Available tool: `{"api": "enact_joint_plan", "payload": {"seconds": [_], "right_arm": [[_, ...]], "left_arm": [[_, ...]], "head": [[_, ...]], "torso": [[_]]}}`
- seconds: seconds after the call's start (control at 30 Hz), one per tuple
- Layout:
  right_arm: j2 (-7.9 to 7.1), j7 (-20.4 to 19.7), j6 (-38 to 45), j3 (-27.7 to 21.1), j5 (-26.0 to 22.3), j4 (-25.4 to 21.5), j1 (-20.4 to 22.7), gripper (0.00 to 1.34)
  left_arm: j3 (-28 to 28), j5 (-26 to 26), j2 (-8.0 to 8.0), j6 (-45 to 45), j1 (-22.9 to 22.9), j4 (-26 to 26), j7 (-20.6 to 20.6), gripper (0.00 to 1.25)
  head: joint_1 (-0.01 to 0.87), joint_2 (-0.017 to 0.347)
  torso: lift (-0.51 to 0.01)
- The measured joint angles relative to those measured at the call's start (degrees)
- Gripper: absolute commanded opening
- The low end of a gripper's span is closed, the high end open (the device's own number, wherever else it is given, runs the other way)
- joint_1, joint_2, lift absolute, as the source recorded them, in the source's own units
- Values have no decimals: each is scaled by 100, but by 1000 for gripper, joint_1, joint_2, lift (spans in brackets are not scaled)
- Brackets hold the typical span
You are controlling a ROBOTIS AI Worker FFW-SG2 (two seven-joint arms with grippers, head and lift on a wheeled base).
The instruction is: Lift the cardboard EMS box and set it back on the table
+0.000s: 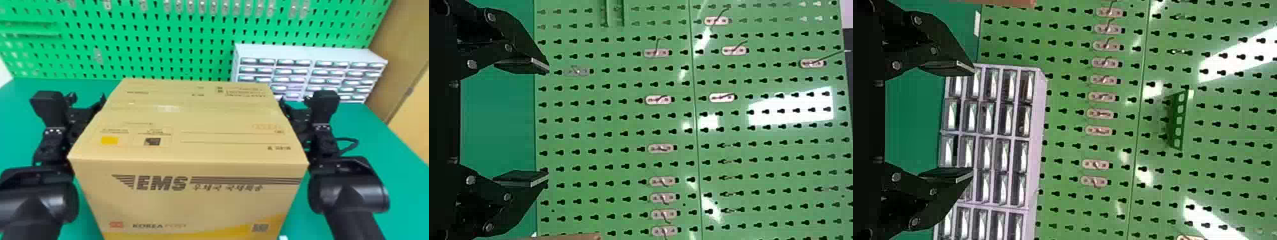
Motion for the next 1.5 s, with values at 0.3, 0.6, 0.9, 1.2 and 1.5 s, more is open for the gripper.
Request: {"api": "enact_joint_plan", "payload": {"seconds": [0.3,0.6,0.9,1.2,1.5], "right_arm": [[-14,0,-6,-40,0,138,37,802],[-14,-1,-33,-70,-8,171,94,802],[-34,8,-72,-166,-9,173,123,802],[-249,8,-103,-345,-121,43,228,804],[-353,8,-104,-732,-141,-156,420,805]], "left_arm": [[0,9,2,-2,6,153,0,762],[34,15,2,-22,6,210,0,762],[151,-8,2,-44,1,226,-11,762],[605,-184,8,-98,-11,226,-234,762],[936,-243,11,-183,17,224,-403,758]], "head": [[678,-15],[678,-15],[678,-15],[678,-15],[678,-15]], "torso": [[-93],[-93],[-93],[-93],[-93]]}}
